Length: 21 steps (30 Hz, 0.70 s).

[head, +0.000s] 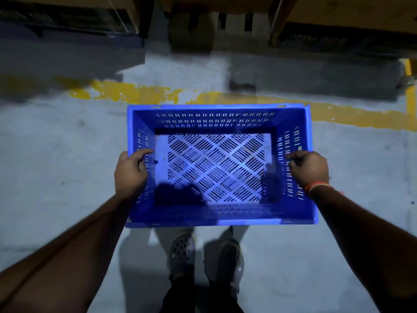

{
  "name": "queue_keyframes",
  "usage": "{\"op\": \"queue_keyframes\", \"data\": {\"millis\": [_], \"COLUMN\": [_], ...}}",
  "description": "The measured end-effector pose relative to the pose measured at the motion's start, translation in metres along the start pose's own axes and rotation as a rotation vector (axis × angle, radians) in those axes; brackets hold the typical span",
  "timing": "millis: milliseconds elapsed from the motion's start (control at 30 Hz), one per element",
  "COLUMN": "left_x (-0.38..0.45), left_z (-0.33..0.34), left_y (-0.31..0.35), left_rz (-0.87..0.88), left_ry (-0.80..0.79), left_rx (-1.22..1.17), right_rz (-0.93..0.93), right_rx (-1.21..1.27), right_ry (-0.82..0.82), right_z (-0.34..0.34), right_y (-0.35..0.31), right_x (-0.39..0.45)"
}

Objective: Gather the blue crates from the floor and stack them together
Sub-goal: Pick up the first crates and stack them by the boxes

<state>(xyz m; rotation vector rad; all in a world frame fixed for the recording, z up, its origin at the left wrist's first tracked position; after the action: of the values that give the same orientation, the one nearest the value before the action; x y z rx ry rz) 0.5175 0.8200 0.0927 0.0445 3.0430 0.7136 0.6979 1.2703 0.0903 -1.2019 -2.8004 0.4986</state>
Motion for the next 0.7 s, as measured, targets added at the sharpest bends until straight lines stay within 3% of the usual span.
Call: {"op": "queue_keyframes", "data": {"millis": [700], "left_x": [-0.0049], "left_z": [0.0017], "left_y": [-0.0087], "left_rz": [-0.013], "left_ry": [0.011], "left_rx": [-0.039], "right_rz": [-0.031], "right_rx": [-0.121], "right_ry": [0.022], "right_z": [0.003], "right_y": [0.0007], "right_x": [-0.0024]}}
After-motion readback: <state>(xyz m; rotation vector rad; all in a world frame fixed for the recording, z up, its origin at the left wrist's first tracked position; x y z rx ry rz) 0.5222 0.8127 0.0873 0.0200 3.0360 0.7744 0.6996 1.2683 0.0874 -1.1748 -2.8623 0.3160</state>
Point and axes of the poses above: each hand's wrist, its own x-axis towards the middle knuckle, its own z-axis out of the palm, y = z × x, the point moved 6 cm from there along x, towards the middle knuckle, and after that the axes turned 15 degrees about y, right-handed, at the moved point
